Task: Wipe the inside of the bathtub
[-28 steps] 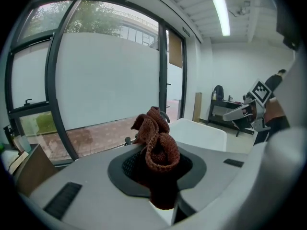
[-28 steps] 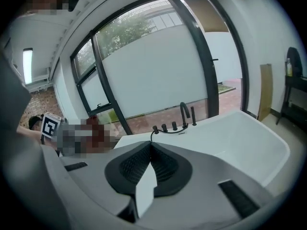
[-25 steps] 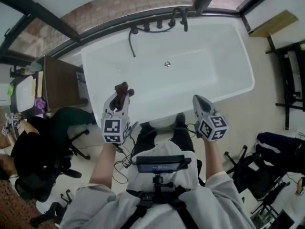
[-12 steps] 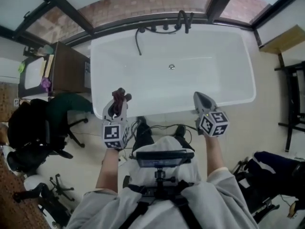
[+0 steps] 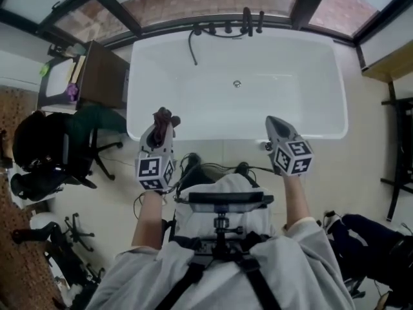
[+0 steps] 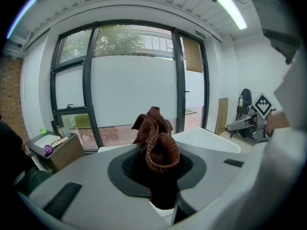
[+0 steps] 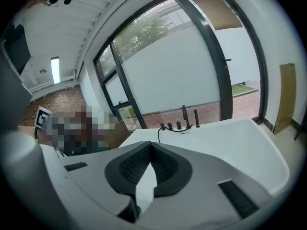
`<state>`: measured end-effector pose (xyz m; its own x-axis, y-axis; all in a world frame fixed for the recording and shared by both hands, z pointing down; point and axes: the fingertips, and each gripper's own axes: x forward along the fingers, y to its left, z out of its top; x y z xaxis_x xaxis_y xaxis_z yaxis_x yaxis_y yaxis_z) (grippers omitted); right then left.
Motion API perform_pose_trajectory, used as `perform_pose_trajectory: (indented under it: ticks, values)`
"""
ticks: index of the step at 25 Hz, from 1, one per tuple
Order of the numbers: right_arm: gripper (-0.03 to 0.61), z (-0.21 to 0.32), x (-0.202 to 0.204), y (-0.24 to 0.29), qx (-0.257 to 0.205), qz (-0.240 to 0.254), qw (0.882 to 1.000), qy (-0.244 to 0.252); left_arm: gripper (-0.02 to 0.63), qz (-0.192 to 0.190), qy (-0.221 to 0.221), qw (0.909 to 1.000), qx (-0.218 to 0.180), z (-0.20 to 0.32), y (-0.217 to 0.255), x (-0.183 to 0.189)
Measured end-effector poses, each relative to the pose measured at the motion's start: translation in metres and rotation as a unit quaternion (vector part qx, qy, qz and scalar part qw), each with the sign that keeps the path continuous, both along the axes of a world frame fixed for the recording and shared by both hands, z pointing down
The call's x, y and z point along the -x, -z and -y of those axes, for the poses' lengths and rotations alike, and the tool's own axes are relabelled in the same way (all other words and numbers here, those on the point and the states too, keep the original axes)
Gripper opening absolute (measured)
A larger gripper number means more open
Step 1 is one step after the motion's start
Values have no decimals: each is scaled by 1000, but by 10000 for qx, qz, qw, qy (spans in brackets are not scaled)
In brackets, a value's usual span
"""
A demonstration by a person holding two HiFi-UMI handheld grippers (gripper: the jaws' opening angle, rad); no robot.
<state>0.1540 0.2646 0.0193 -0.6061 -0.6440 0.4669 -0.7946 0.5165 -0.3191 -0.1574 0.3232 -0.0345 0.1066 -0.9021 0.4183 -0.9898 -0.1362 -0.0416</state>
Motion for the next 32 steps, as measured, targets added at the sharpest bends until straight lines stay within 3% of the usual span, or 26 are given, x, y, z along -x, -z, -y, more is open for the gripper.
perform_pose_trajectory:
  ticks: [12,21,32]
  values:
    - [6,-11,30,22,-242,-104,9993,-250,88,83,-258,9996,-115,-6,17,38]
    - [5,-31,72,16,-123,-90,9994,-310,89,-176,-118,9998,68,-26,-7,81]
    - [5,-48,65,21,-229,-278,9984,-443,89,-166,-317,9994,-18,-39,-1,77]
